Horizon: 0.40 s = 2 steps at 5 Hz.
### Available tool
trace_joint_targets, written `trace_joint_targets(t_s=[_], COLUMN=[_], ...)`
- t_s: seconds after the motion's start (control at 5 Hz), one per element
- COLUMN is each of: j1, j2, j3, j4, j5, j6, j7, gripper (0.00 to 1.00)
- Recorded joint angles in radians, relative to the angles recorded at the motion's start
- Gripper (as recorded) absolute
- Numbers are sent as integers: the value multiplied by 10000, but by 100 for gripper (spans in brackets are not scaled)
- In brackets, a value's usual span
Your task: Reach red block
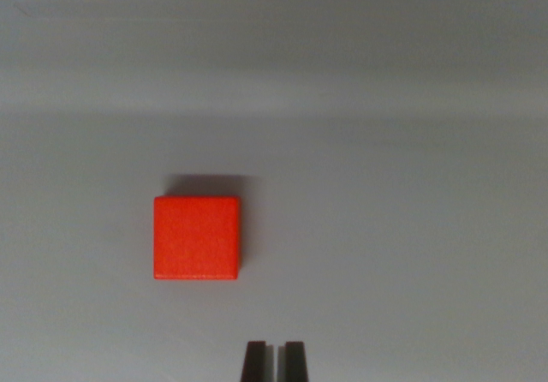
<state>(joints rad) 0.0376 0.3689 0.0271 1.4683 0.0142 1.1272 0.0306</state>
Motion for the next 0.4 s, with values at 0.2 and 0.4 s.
trace_joint_targets(t_s=[0.2,0.4], j1=[0,70], j2=[0,414], j3=[0,80], j4=[0,-71], j5=[0,-24], j6=[0,-456], j7=[0,28], gripper=[0,0])
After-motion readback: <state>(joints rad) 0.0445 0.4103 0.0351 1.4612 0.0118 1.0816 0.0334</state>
